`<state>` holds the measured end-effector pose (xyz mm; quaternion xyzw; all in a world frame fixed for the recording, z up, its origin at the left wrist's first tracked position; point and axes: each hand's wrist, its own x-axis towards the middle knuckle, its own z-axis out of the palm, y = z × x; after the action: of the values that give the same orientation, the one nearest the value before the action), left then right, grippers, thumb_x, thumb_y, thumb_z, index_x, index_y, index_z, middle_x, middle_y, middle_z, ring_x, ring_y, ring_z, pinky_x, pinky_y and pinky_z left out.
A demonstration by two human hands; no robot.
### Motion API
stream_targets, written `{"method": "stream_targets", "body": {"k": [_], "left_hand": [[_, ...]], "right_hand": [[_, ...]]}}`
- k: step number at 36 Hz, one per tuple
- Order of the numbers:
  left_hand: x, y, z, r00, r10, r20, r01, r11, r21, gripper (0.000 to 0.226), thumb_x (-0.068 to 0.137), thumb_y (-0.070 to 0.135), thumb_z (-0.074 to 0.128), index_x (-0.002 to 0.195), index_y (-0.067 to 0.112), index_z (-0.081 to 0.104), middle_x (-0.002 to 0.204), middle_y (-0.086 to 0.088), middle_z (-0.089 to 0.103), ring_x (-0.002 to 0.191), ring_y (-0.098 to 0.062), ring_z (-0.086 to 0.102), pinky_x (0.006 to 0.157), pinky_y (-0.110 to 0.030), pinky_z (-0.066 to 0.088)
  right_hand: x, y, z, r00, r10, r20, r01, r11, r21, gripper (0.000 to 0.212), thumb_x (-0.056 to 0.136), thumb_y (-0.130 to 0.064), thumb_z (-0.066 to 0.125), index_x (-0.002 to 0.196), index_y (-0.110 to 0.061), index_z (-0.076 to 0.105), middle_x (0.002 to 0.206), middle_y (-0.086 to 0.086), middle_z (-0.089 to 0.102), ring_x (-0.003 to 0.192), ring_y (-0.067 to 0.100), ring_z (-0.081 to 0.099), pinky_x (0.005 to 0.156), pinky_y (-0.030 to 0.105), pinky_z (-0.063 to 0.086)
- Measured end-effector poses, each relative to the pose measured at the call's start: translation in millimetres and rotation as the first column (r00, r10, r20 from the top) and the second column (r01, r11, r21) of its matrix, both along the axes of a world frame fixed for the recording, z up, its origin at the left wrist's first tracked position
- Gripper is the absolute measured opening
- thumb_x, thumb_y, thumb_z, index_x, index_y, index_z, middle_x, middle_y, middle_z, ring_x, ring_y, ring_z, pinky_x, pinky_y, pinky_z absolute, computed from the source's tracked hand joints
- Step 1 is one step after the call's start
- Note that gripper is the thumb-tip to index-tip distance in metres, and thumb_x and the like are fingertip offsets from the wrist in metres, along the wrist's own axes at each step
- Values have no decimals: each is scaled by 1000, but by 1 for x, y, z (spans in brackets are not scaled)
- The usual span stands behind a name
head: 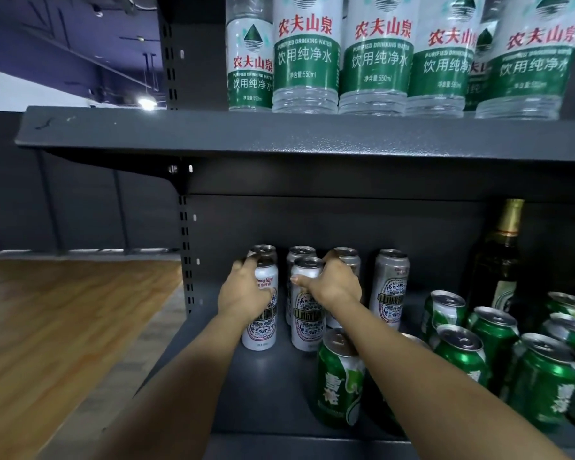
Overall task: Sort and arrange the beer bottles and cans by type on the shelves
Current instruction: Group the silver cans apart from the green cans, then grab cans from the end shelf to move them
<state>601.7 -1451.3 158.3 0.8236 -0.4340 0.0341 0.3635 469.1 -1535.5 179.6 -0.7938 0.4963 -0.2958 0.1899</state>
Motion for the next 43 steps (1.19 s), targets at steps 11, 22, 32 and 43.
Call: {"method": "stream_targets", "body": {"k": [11,22,32,43], "left_hand": [[2,4,1,1000,-5,28,4,1000,8,64,84,31,71,140,23,43,130,-9,47,117,-34,53,94,-39,44],[0,2,-4,999,-20,31,20,1000,7,61,86,31,68,139,23,39,131,-6,44,116,-33,54,87,-39,45],[-5,1,-10,999,-41,5,41,999,-4,75,87,27,67,146,20,22,139,-10,31,121,-34,48,87,-44,45],[-35,21,5,952,36,303,-15,997,-73,55,91,32,57,138,8,39,137,-17,44,131,-34,37,111,-43,29]], "right_hand": [[-1,-1,1,998,33,-44,-34,999,-20,77,76,-58,72,126,-9,42,121,10,61,111,31,59,77,35,47],[-1,1,3,999,13,-50,-13,1000,-11,82,74,-58,74,131,-9,39,124,10,60,113,30,59,79,35,49],[-2,8,2,997,13,-80,-15,1000,-22,76,78,-58,69,129,-10,38,127,10,57,115,30,57,77,35,45],[-59,22,13,987,-55,-151,35,990,-136,72,87,-63,53,137,-13,38,135,10,48,119,31,53,76,38,46]]}}
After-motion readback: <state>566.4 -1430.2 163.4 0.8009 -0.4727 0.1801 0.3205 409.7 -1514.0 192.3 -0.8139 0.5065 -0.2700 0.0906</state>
